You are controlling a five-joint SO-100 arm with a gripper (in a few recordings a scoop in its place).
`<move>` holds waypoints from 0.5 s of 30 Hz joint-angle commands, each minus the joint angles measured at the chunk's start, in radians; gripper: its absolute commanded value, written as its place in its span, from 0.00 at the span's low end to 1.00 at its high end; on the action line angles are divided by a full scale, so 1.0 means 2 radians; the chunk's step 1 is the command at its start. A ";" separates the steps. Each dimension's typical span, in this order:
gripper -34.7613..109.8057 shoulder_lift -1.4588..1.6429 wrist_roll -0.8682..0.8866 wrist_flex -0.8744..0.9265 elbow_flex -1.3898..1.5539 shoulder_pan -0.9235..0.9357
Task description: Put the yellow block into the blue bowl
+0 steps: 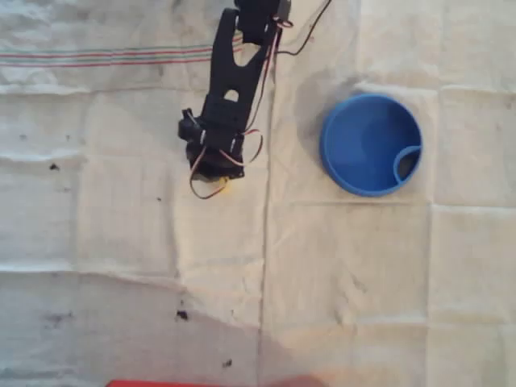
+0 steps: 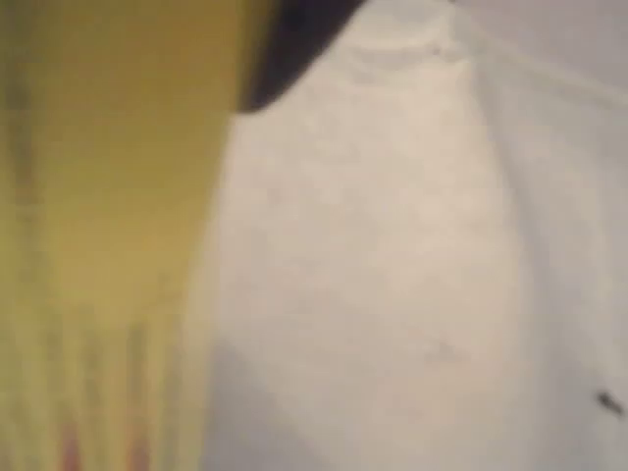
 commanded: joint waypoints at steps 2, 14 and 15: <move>0.24 0.058 0.074 0.001 -0.048 -0.016; 0.24 0.245 0.252 0.081 -0.054 -0.192; 0.24 0.252 0.271 0.088 -0.054 -0.212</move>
